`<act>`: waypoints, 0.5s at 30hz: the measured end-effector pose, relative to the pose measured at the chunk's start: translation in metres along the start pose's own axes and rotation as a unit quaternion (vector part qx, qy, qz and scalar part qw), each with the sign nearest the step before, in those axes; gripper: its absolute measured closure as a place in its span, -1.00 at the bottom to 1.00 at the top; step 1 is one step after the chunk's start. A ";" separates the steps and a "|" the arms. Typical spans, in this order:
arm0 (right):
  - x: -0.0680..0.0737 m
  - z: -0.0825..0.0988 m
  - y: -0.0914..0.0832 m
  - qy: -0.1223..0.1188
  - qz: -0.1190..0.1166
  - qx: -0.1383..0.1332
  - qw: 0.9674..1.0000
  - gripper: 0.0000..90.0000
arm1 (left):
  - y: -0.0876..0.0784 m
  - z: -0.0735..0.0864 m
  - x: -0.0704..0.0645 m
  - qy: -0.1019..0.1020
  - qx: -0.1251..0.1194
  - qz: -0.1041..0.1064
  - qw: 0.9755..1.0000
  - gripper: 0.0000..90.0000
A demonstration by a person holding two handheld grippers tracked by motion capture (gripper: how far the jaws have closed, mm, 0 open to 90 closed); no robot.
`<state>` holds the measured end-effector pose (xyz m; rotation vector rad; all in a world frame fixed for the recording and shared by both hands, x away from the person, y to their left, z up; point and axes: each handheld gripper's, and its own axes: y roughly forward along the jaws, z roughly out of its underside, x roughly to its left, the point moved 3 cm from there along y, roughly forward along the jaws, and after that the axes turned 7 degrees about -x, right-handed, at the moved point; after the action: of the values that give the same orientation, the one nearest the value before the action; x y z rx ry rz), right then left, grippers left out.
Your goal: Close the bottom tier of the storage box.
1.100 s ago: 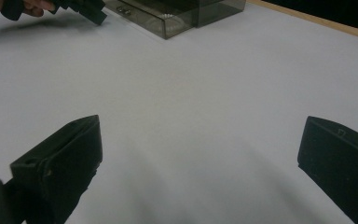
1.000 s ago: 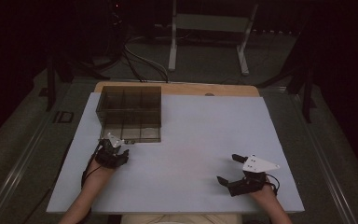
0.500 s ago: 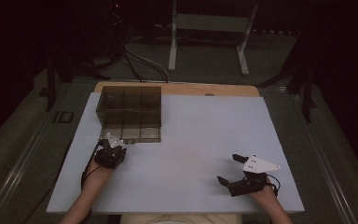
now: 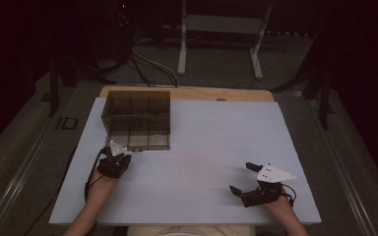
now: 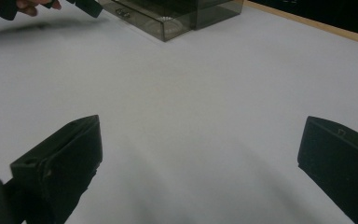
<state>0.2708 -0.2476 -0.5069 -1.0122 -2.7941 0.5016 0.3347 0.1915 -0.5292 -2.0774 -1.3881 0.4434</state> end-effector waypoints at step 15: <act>0.000 0.001 0.001 0.001 0.001 0.004 1.000 -1.00 | 0.006 -0.010 0.003 0.014 -0.002 -0.011 1.000 1.00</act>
<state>0.2716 -0.2470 -0.5078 -1.0129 -2.7888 0.5108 0.3463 0.1896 -0.5255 -2.0620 -1.3949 0.4024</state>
